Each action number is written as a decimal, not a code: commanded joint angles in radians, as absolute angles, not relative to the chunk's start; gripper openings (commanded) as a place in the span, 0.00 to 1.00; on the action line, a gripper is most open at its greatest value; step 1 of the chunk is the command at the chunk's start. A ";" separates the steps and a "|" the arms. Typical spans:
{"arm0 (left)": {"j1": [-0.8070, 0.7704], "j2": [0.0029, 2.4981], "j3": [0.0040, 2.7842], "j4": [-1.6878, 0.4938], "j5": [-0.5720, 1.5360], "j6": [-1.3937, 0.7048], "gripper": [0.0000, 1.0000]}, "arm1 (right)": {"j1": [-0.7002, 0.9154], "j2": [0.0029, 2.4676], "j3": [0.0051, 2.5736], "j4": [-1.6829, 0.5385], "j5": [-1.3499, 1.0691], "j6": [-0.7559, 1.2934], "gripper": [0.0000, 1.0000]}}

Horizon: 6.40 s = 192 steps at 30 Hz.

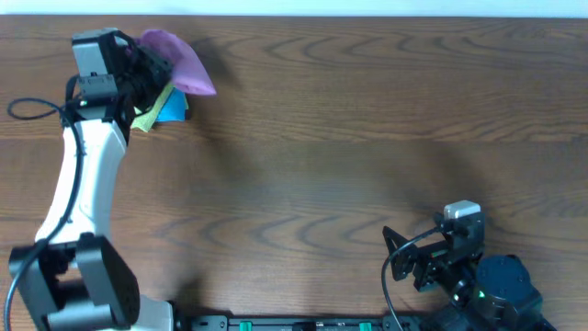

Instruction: Fold the cloth

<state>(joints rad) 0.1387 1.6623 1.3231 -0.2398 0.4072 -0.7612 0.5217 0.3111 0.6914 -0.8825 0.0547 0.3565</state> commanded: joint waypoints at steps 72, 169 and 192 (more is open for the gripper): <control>0.341 2.044 1.601 -0.390 0.360 -0.604 0.68 | 0.516 0.306 0.692 -0.884 0.064 0.369 0.99; 0.091 0.004 0.161 -0.731 0.044 0.041 0.95 | 0.516 0.306 0.692 -0.884 0.064 0.369 0.99; 0.091 0.004 0.161 -0.731 0.044 0.041 0.95 | 0.398 0.300 0.607 -0.863 0.148 0.265 0.99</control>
<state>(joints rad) 0.0906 0.0135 0.1715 -0.7033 0.0593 0.0311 0.4625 0.3084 0.6662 -0.8761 0.1062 0.3378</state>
